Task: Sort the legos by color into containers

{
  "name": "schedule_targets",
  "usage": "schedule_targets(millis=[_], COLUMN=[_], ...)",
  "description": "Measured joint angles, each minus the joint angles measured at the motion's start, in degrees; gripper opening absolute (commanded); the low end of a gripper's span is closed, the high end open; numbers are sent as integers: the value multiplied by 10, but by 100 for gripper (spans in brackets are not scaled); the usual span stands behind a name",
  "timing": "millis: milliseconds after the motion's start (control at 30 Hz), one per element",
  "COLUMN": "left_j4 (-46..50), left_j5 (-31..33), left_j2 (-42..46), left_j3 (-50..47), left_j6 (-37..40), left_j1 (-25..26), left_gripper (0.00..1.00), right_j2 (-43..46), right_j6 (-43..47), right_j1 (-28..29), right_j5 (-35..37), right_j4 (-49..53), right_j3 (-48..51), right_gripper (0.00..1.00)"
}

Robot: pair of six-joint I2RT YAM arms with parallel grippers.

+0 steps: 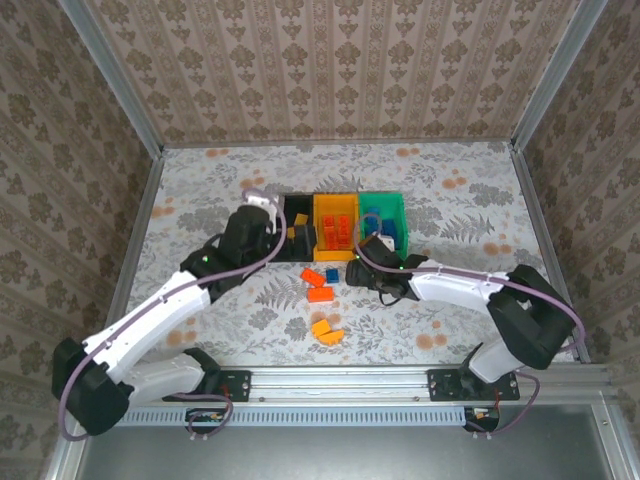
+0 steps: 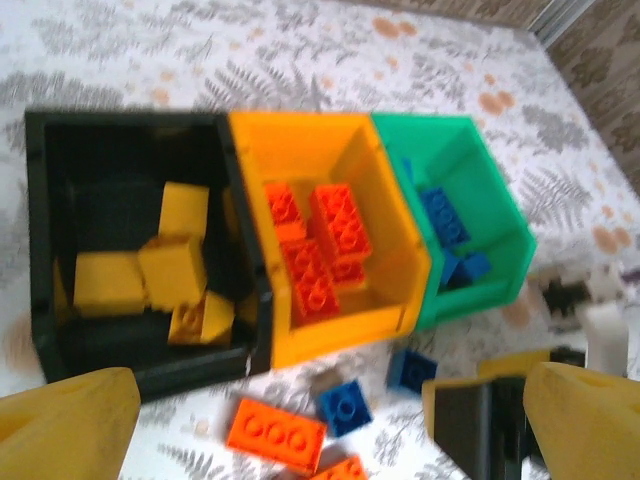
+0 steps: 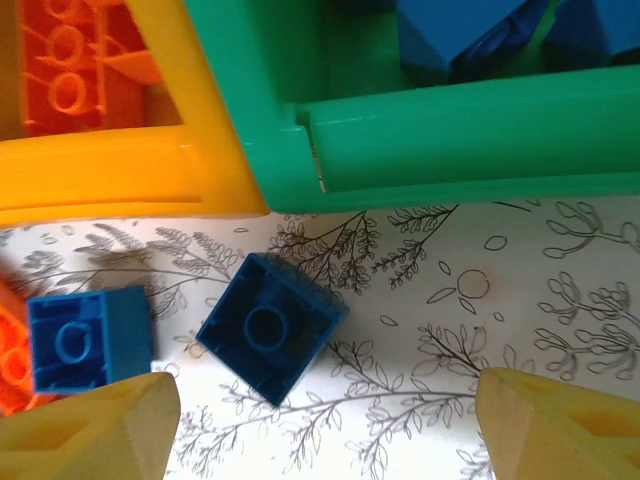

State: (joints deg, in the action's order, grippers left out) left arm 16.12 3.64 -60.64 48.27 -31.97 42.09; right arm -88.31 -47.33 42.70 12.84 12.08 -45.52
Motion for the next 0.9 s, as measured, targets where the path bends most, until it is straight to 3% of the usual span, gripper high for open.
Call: schedule_targets(millis=[300, 500, 733, 900], left_j4=[19, 24, 28, 27], left_j5=[90, 127, 140, 140], left_j2=[141, 176, 190, 190], left_j3=[-151, -202, -216, -217], left_j6=[-58, -102, -127, -129], left_j1=[66, 71, 71, 69], left_gripper=[100, 100, 100, 100], right_j2=[-69, -111, -121, -76], right_j6=[-31, -45, -57, -59], right_j1=[0, 3, 6, 7], right_j5=[40, 57, 82, 75], right_j4=[-4, 27, 53, 42], right_j3=[-48, -81, -83, -36], right_gripper=[78, 70, 43, 31])
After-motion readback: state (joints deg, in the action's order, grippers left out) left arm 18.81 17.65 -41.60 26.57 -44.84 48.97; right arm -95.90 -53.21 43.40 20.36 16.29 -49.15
